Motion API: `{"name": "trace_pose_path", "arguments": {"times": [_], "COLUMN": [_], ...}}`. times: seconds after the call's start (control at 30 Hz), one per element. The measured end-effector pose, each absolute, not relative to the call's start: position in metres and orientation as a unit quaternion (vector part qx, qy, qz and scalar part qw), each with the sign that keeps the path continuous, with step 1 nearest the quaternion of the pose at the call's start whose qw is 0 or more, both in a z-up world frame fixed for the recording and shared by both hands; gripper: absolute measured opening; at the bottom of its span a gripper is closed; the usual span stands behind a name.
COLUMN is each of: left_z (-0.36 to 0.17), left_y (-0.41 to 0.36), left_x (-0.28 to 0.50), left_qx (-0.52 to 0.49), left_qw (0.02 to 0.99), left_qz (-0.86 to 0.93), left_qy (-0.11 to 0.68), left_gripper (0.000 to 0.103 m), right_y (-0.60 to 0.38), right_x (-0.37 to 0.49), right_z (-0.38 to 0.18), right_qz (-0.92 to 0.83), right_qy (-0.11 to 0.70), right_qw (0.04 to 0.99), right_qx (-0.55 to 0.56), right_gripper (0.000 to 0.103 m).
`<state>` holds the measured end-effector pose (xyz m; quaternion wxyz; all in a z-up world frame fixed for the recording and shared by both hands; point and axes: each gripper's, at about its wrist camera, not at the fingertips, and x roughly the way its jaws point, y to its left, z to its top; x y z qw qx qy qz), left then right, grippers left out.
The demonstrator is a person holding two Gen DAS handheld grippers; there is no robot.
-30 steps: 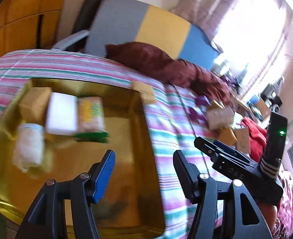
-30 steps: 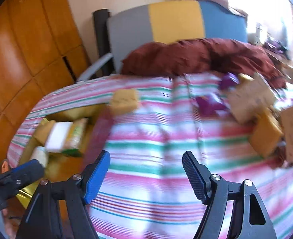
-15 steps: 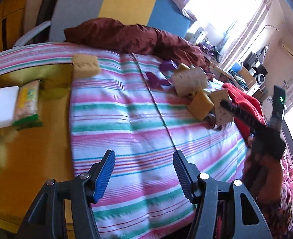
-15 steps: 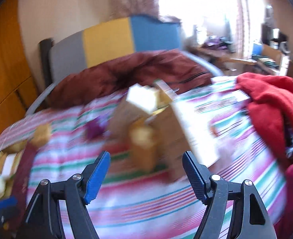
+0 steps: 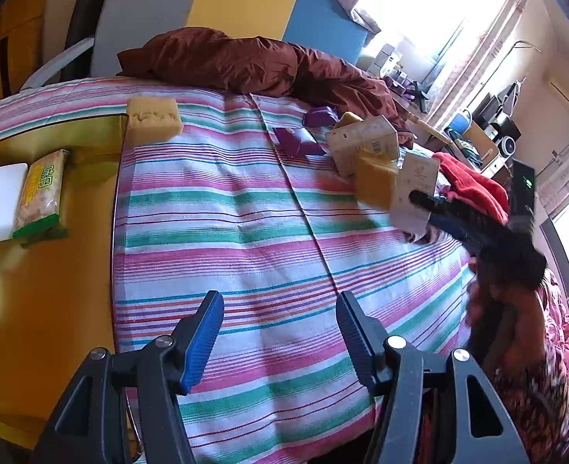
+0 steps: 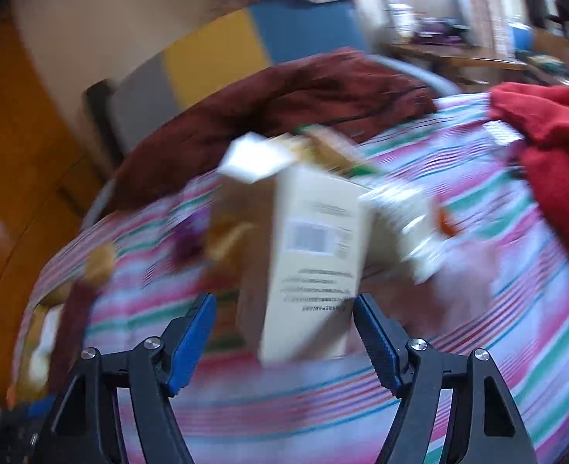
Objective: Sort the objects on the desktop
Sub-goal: 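Move both open tools back over the item pile, then grasp the white printed box with the right tool and lift it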
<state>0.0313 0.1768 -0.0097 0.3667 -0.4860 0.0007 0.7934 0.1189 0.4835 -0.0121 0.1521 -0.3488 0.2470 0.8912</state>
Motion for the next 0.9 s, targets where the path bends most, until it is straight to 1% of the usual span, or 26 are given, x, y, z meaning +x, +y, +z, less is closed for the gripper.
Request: {"name": "trace_pose_path", "arguments": {"times": [0.1,0.17,0.23,0.3,0.37,0.47,0.53,0.57,0.63,0.7,0.73,0.8,0.9], "left_z": [-0.009,-0.009,-0.009,-0.011,-0.013,-0.014,-0.013,-0.012,-0.011,-0.011,-0.012,-0.013,-0.013], "left_y": [0.177,0.177,0.178,0.179,0.182,0.192,0.199,0.202,0.205,0.207,0.208,0.209,0.208], "left_x": [0.031,0.033,0.033,0.032,0.03,0.025,0.022,0.022,0.022,0.023,0.024,0.026,0.027], "left_qx": [-0.487,-0.485,-0.486,-0.488,-0.493,-0.496,-0.494,-0.489,-0.485,-0.486,-0.487,-0.49,-0.488], "left_qw": [0.367,0.365,0.365,0.364,0.364,0.365,0.366,0.364,0.361,0.365,0.364,0.363,0.363], "left_qz": [0.793,0.794,0.794,0.793,0.79,0.788,0.789,0.793,0.797,0.794,0.794,0.793,0.793], "left_qy": [-0.001,0.0,0.0,-0.005,-0.005,-0.005,-0.003,0.0,0.0,-0.003,-0.001,0.006,0.012], "left_gripper": [0.061,0.061,0.061,0.061,0.061,0.061,0.061,0.061,0.061,0.061,0.061,0.061,0.061], "right_y": [0.451,0.437,0.434,0.441,0.453,0.465,0.472,0.474,0.478,0.479,0.48,0.477,0.469], "right_x": [0.12,0.126,0.136,0.147,0.157,0.157,0.153,0.151,0.14,0.128,0.119,0.095,0.077], "right_z": [-0.012,-0.008,-0.004,-0.002,-0.005,-0.011,-0.016,-0.017,-0.018,-0.016,-0.016,-0.016,-0.024], "right_qz": [0.906,0.913,0.918,0.916,0.909,0.889,0.876,0.871,0.855,0.842,0.838,0.83,0.824], "right_qy": [0.228,0.216,0.224,0.243,0.259,0.265,0.287,0.302,0.331,0.346,0.346,0.315,0.288], "right_qw": [0.094,0.079,0.073,0.095,0.137,0.19,0.203,0.204,0.221,0.246,0.259,0.285,0.291], "right_qx": [-0.345,-0.337,-0.32,-0.304,-0.297,-0.321,-0.329,-0.328,-0.333,-0.332,-0.333,-0.36,-0.391], "right_gripper": [0.075,0.075,0.075,0.075,0.075,0.077,0.078,0.079,0.087,0.087,0.088,0.091,0.09]}}
